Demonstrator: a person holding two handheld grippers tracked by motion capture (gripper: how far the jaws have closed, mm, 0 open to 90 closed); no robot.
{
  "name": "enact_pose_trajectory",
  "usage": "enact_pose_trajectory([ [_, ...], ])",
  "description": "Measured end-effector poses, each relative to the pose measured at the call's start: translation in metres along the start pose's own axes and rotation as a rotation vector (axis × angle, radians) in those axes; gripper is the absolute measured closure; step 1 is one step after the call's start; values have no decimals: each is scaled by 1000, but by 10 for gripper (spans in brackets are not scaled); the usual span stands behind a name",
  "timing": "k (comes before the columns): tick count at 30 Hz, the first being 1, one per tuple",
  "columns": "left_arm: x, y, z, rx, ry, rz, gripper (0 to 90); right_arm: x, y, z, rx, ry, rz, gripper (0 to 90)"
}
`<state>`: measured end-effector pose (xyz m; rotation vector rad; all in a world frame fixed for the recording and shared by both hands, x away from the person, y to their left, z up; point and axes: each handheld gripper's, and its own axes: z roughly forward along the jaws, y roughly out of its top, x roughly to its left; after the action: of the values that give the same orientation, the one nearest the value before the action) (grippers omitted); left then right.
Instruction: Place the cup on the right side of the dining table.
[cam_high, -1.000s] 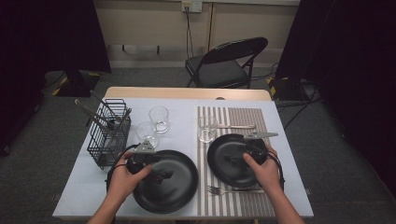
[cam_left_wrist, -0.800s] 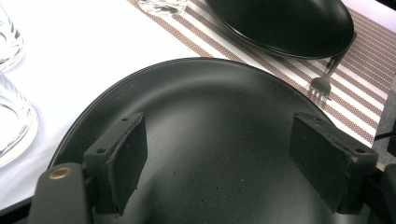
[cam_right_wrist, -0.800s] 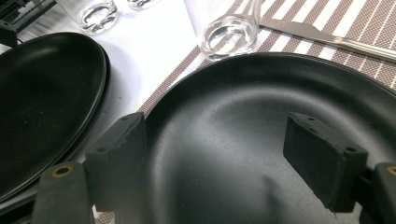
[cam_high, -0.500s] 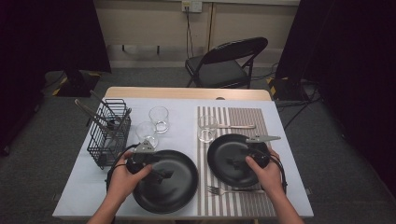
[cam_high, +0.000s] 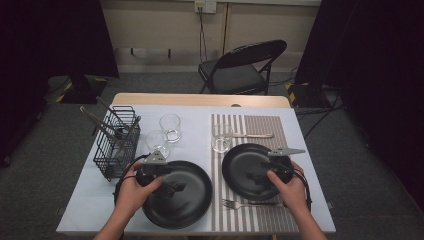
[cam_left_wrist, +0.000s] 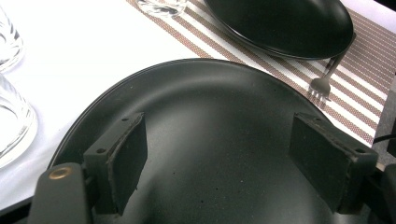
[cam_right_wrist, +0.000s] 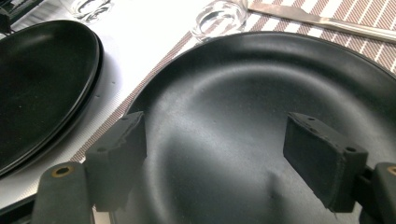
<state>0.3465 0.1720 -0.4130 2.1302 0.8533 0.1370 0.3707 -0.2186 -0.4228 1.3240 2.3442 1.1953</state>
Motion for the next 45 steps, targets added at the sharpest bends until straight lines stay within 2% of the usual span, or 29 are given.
enact_pose_trajectory([
  [6,0,0,0,0,1,1,194,-3,-6,-2,3,-6,16,209],
  [17,0,2,1,1,-1,4,194,-5,-17,-6,6,-23,10,209],
  [21,-1,3,1,-3,1,11,194,-6,-23,-8,19,-49,-9,213],
  [27,-1,4,3,-2,-6,12,194,-8,-27,-15,8,-54,-18,215],
  [30,0,4,3,7,4,15,194,-8,-28,-20,-3,-56,-30,222],
  [33,-1,3,3,6,8,13,194,-8,-31,-23,13,-81,-51,225],
  [37,-1,4,4,8,6,17,195,-10,-34,-25,23,-73,-65,225],
  [45,-1,2,8,11,1,14,194,-13,-38,-26,43,-89,-88,225],
])
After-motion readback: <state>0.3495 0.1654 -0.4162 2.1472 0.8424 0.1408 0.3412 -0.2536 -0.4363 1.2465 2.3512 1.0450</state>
